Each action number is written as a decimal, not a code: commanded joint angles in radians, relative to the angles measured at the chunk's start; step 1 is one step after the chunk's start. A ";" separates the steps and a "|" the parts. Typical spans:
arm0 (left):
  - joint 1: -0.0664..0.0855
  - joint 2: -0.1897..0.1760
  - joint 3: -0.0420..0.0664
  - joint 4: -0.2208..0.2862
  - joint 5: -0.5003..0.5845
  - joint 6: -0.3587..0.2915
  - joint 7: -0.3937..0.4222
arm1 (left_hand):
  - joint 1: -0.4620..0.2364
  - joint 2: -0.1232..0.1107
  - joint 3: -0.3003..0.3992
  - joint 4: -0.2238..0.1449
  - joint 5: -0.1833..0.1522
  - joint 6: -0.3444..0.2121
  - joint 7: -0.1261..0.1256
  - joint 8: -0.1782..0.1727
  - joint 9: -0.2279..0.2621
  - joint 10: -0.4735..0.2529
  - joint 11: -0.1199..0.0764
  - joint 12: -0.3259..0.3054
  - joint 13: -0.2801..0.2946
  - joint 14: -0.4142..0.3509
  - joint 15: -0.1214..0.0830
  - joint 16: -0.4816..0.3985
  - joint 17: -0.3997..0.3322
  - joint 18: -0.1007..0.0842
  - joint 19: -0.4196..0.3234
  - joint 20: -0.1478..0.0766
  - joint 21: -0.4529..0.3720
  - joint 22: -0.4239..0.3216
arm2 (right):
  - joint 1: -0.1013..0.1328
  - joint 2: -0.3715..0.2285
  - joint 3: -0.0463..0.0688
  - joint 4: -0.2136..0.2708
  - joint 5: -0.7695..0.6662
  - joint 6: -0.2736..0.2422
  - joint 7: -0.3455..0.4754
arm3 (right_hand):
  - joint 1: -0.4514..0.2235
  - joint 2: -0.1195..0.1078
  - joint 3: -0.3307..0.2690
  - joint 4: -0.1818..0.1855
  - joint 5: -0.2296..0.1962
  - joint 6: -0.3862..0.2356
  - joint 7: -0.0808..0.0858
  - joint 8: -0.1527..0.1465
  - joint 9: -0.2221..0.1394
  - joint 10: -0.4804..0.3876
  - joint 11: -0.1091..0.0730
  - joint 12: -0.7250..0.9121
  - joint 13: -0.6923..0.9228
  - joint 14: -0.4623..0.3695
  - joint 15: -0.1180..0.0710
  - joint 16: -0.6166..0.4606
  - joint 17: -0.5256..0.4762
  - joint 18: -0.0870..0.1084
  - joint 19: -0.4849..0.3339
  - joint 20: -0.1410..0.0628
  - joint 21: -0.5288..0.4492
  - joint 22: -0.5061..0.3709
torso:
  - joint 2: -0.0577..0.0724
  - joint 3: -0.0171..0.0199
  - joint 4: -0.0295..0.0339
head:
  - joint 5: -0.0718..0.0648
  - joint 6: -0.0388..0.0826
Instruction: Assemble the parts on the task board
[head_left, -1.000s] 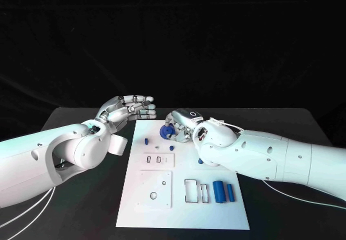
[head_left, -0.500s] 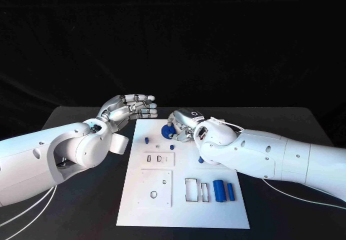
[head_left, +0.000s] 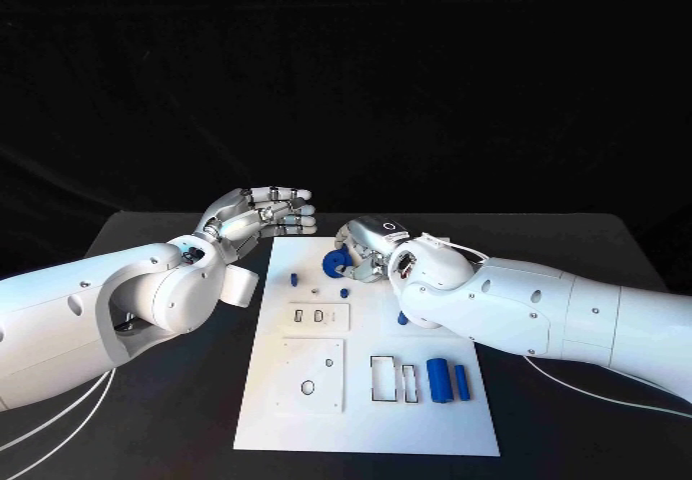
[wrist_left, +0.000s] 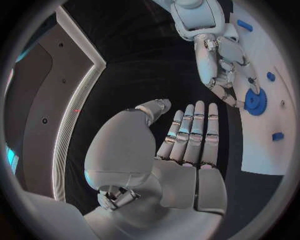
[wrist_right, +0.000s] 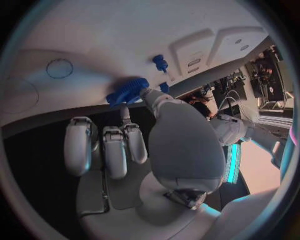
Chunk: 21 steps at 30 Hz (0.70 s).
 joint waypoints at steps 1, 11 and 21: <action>0.001 0.002 0.001 0.001 0.003 0.018 0.009 | -0.009 -0.003 0.005 0.000 -0.005 -0.007 0.047 0.003 0.001 -0.004 0.006 0.002 0.000 -0.008 0.000 -0.004 0.001 0.010 -0.008 -0.001 -0.005 -0.001 | 0.000 -0.004 0.000 0.005 0.009 0.015 0.003 | -0.023 0.003 -0.042 0.014 0.014 -0.015 0.002 -0.011 -0.014 -0.003 0.008 -0.007 0.072 0.104 0.012 0.004 0.263 -0.013 0.000 0.013 -0.006 0.036 | 0.000 0.0006 -0.0003 | 0.000 0.000; 0.001 -0.001 0.001 -0.011 0.003 0.016 0.009 | -0.011 -0.003 0.005 0.000 -0.005 -0.008 0.048 0.003 0.001 -0.004 0.006 0.002 0.000 -0.009 0.001 -0.004 0.001 0.010 -0.009 0.000 -0.006 -0.001 | 0.000 -0.049 0.000 0.057 0.019 -0.012 0.015 | -0.018 0.019 -0.086 0.026 0.040 0.002 0.000 -0.006 -0.024 0.001 0.007 -0.004 0.077 0.104 0.012 0.004 0.263 -0.013 0.003 0.014 -0.004 0.042 | -0.001 0.0019 -0.0009 | 0.002 0.000; 0.001 -0.004 0.001 -0.019 0.003 0.016 0.010 | -0.012 -0.003 0.006 -0.001 -0.005 -0.009 0.048 0.004 0.001 -0.004 0.006 0.002 0.000 -0.010 0.001 -0.005 0.001 0.010 -0.010 0.000 -0.006 -0.001 | 0.017 -0.174 0.005 0.183 0.062 -0.037 0.019 | -0.010 0.027 -0.086 0.029 0.055 0.014 -0.003 -0.001 -0.026 0.006 0.005 -0.001 0.083 0.104 0.010 0.004 0.263 -0.014 0.006 0.013 0.000 0.047 | -0.006 0.0029 -0.0084 | 0.003 0.001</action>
